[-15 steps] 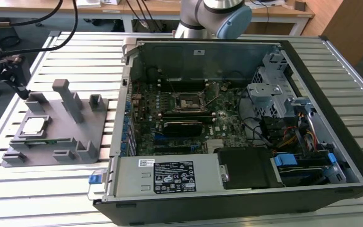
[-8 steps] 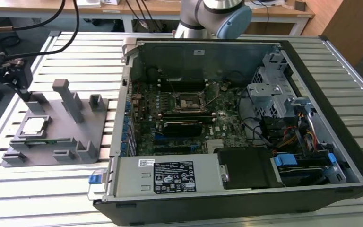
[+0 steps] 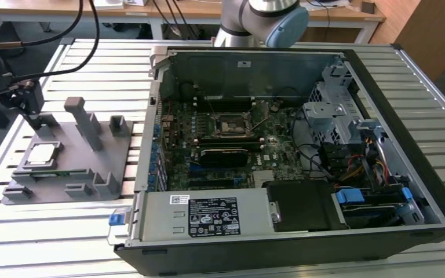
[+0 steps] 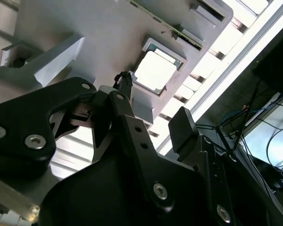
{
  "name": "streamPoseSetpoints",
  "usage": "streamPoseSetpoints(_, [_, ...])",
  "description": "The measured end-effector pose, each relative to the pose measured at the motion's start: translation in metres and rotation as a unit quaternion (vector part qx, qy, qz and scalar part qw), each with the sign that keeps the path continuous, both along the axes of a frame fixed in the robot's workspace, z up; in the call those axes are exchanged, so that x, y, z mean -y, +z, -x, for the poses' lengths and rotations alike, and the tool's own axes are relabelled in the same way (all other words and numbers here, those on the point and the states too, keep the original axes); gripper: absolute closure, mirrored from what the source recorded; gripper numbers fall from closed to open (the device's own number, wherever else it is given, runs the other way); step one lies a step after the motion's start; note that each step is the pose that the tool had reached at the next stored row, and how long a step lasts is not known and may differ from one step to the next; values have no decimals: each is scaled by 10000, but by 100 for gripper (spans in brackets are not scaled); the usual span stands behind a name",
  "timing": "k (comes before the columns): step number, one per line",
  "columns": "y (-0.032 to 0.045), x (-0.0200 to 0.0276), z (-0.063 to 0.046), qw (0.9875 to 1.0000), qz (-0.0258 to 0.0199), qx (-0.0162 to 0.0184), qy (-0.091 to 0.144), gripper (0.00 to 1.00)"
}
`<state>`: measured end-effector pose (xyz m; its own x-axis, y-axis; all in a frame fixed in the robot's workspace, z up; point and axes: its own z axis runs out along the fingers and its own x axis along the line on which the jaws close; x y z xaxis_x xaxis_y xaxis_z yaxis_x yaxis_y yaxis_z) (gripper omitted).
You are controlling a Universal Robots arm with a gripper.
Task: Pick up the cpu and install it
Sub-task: 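Pick up the cpu and move it towards the insertion slot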
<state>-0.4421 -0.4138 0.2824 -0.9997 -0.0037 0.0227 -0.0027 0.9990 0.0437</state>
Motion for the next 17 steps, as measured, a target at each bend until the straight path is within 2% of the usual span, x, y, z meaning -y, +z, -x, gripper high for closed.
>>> streamPoseSetpoints(3, [-31,1,17,10000,1,17,-8,42])
streamPoseSetpoints(9, [-130,1,33,10000,13,24,-82,42])
streamPoseSetpoints(11, [-166,1,39,10000,13,24,-84,35])
streamPoseSetpoints(12, [-184,1,42,10000,13,24,-83,35])
streamPoseSetpoints(13, [-202,1,45,10000,13,24,-84,29])
streamPoseSetpoints(14, [-220,1,47,10000,13,24,-83,29])
streamPoseSetpoints(15, [-239,2,49,10000,13,24,-83,22])
streamPoseSetpoints(17, [-275,3,51,10000,13,24,-49,22])
